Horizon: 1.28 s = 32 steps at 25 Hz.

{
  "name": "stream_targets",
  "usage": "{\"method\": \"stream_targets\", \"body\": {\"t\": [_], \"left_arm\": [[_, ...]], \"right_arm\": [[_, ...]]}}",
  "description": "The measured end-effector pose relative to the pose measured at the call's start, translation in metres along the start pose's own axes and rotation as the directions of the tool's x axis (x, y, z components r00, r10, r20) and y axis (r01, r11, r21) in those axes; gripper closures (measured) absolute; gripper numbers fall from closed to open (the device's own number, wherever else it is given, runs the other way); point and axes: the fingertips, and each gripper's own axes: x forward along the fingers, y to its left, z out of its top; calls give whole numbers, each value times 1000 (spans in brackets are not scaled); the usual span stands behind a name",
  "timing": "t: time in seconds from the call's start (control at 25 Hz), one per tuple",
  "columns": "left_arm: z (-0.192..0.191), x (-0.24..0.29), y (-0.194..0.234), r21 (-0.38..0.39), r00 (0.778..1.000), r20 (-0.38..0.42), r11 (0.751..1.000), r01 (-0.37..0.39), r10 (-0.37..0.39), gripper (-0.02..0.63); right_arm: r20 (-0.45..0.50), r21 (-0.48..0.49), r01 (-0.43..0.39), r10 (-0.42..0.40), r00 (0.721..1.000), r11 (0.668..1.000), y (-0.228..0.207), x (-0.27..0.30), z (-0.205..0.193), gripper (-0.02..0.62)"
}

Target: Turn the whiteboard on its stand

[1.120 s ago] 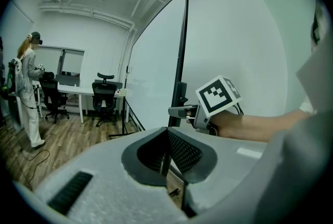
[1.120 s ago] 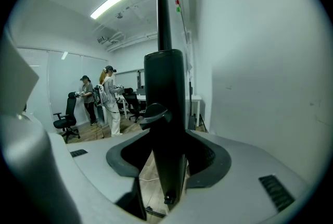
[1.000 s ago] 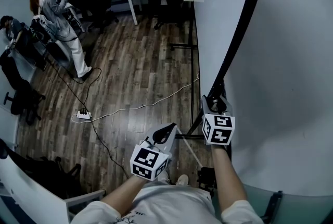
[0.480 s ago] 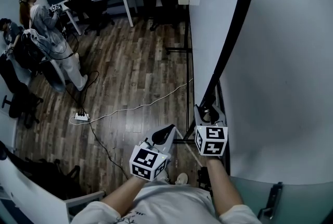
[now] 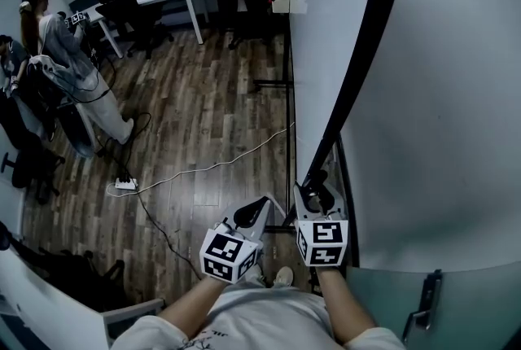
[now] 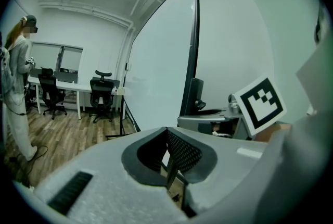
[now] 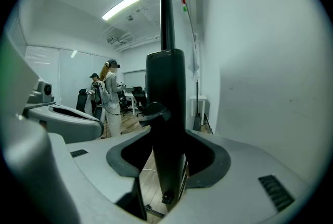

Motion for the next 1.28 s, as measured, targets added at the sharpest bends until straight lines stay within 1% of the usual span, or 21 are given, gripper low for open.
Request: {"method": "stream_targets", "body": {"t": [0.36,0.64,0.92,1.28], "left_arm": [[-10,-15,-5,-1,1000,-1,1000,-7,7,597],[-13,-17,-10,0,1000,-5,1000,-1,1,597],[-15,-21,-14,7,1000,4,1000,-2,2,597],[-21,-29,-24,4,1000,0,1000,6,-6,597]], "right_arm": [[-11,-11,-1,1,1000,1000,22,-34,-14,407],[-16,-13,-5,5,1000,1000,27,-42,-19,407],[-29,10,2,-2,1000,1000,28,-45,-24,405],[-31,23,-4,5,1000,1000,33,-67,-32,407]]}}
